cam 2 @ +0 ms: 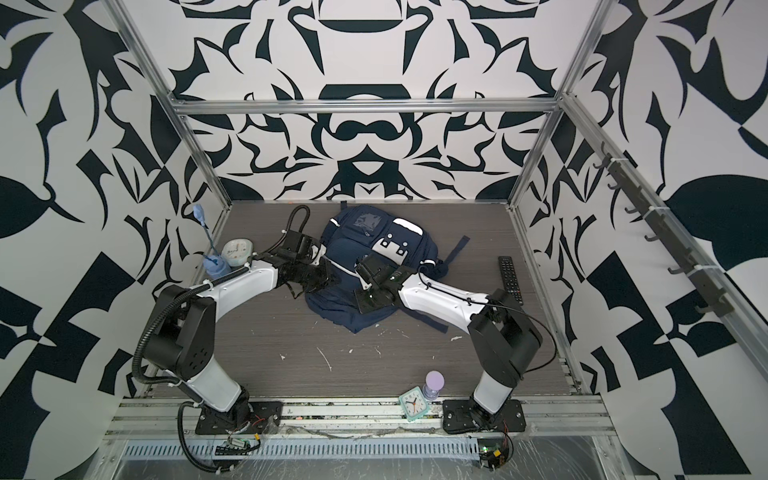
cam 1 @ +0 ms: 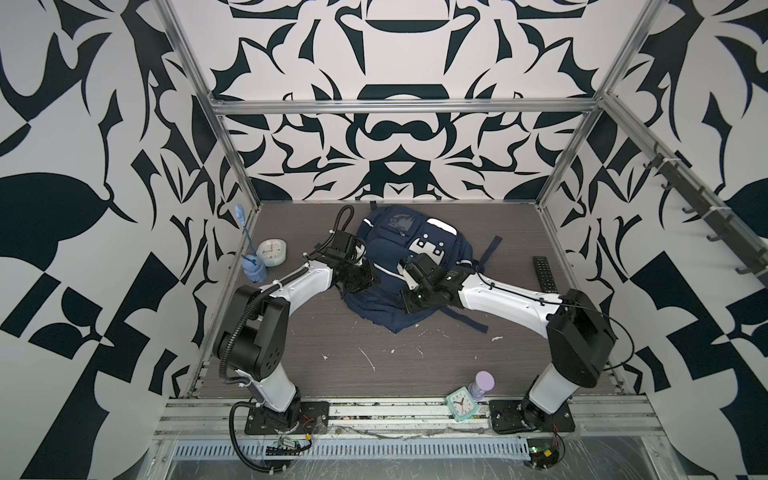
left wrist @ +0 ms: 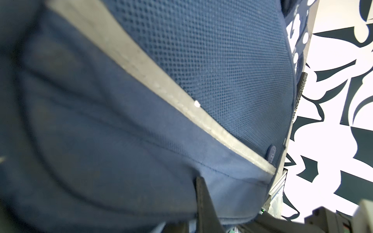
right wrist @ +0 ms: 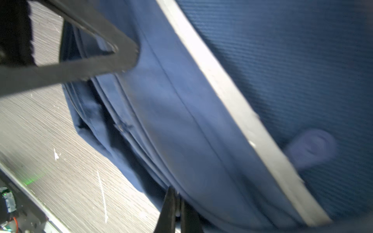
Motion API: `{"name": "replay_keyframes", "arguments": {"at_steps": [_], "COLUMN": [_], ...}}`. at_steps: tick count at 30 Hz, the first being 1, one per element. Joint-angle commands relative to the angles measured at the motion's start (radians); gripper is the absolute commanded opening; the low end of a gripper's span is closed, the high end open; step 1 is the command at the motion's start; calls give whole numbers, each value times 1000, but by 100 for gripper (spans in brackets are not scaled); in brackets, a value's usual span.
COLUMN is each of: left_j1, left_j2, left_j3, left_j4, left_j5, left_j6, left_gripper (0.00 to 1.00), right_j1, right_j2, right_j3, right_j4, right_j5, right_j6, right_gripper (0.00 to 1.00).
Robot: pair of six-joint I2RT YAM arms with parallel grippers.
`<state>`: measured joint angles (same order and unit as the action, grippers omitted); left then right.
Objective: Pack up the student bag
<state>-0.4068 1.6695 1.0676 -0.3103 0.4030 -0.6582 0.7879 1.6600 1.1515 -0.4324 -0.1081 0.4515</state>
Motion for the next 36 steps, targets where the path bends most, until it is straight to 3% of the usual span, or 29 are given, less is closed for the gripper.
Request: {"name": "replay_keyframes", "arguments": {"at_steps": [1,12,25,36], "left_j1": [50,77,77,77], "left_j2": [-17,-33,-39,-8], "left_j3": [8,-12,-26,-14], "left_j4": [-21,-24,-24,-8], "left_j5": [-62,-38,-40,-35], "left_j6": [51,60,63,51], "left_gripper": [5,5,7,10], "right_j1": [-49,-218,-254,-255], "right_j2": [-83,-127,-66,-116], "right_j3": [-38,-98,-68,-122], "right_j4": [-83,-71,-44,-44], "right_j5": [35,9,0,-18], "right_j6": [-21,-63,-52,-44], "right_gripper": [0,0,1,32]}}
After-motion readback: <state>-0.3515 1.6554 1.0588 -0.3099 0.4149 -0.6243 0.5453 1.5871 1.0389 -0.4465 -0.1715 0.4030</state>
